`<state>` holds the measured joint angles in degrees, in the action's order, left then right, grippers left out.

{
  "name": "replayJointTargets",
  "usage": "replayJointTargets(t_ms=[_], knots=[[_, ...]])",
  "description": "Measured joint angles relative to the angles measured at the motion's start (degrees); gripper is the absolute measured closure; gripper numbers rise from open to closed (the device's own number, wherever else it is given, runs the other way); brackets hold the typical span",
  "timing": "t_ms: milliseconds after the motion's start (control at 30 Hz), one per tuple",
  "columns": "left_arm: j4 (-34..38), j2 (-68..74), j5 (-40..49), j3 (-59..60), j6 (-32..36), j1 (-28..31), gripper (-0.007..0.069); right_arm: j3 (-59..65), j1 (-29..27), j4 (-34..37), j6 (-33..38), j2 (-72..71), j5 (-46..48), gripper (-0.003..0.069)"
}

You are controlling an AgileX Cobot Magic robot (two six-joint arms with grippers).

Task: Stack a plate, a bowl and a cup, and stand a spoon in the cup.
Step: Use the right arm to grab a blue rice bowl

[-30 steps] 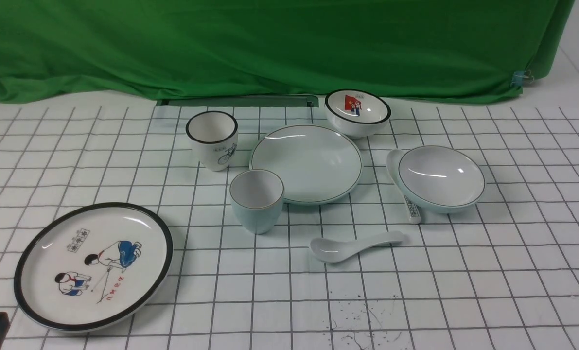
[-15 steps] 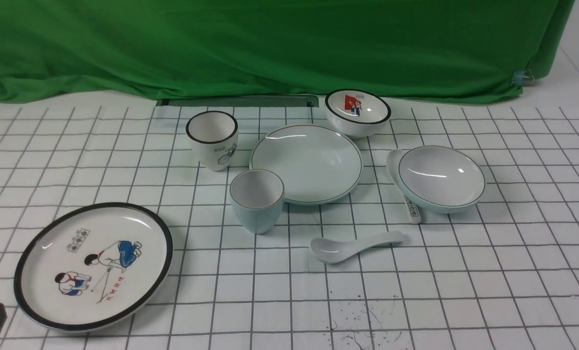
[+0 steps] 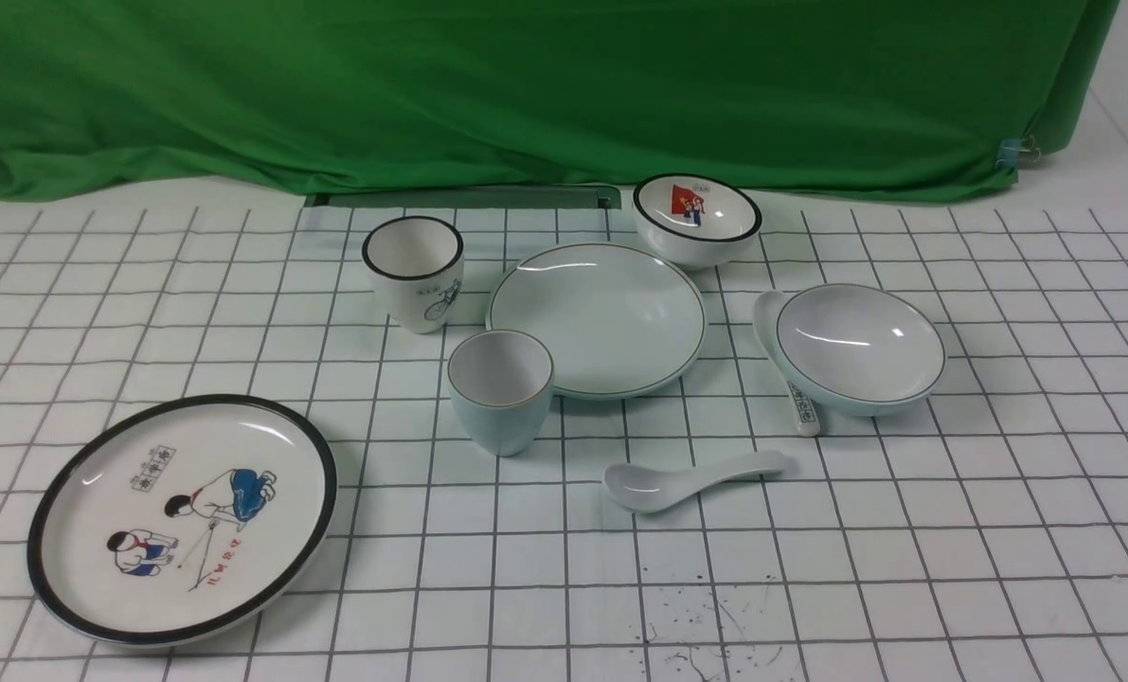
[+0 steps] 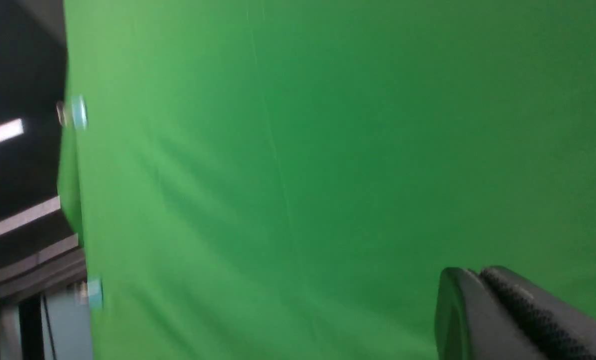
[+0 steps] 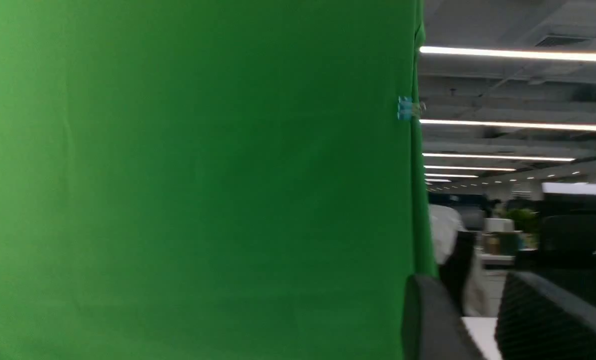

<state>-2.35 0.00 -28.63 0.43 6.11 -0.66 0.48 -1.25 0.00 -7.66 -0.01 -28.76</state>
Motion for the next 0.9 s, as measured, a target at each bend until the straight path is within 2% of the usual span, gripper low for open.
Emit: replayJointTargets(t_ms=[33, 67, 133, 167, 267, 333, 400, 467, 533, 567, 667, 833, 900], knots=[[-0.1, 0.0, -0.3, 0.0, 0.0, 0.0, 0.0653, 0.0, 0.0, 0.0, -1.6, 0.0, -0.4, 0.0419], [-0.1, 0.0, -2.4, 0.0, -0.5, 0.0, 0.0653, 0.0, 0.0, 0.0, -6.3, 0.0, -1.5, 0.0419], [-0.2, 0.0, -4.9, 0.0, -4.3, 0.0, 0.0653, 0.0, 0.0, 0.0, -11.8, 0.0, -2.4, 0.0419], [-0.2, 0.0, -7.1, 0.0, -9.9, 0.0, 0.0653, 0.0, 0.0, 0.0, -14.3, 0.1, -2.8, 0.0423], [-0.7, 0.0, -10.1, -0.8, -21.7, 0.0, 0.0653, -0.2, 0.0, 0.0, -15.3, 0.9, -2.2, 0.0467], [-2.4, 0.1, -6.2, -3.8, -25.9, 0.0, 0.0653, -2.2, 0.0, -1.1, -13.3, 1.8, -0.1, 0.0524], [-4.3, 2.1, 2.5, -11.1, -28.0, 0.0, 0.0653, -6.8, 0.0, -1.7, -9.4, 3.5, 2.8, 0.0610], [-5.0, 6.2, 9.6, -17.8, -28.3, 0.0, 0.0653, -11.1, 0.0, -1.8, -5.4, 5.8, 6.7, 0.0637], [-5.2, 11.8, 15.1, -24.9, -28.3, 0.0, 0.0653, -16.5, 0.0, -1.9, 0.9, 10.0, 11.9, 0.0645], [-5.2, 13.1, 15.3, -25.4, -28.3, 0.0, 0.0653, -16.9, 0.0, -1.9, 1.6, 10.4, 13.1, 0.0645], [-5.3, 24.3, 17.0, -31.4, -28.2, 0.0, 0.0653, -23.6, 0.0, -1.9, 11.1, 19.6, 23.3, 0.0645], [-5.4, 37.0, 24.4, -34.6, -29.9, -0.3, 0.0653, -26.8, 0.0, -1.7, 15.3, 31.4, 33.2, 0.0645], [-4.7, 42.8, 33.2, -36.8, -29.9, -1.7, 0.0653, -27.8, 0.2, 0.0, 16.0, 38.0, 40.7, 0.0645]])
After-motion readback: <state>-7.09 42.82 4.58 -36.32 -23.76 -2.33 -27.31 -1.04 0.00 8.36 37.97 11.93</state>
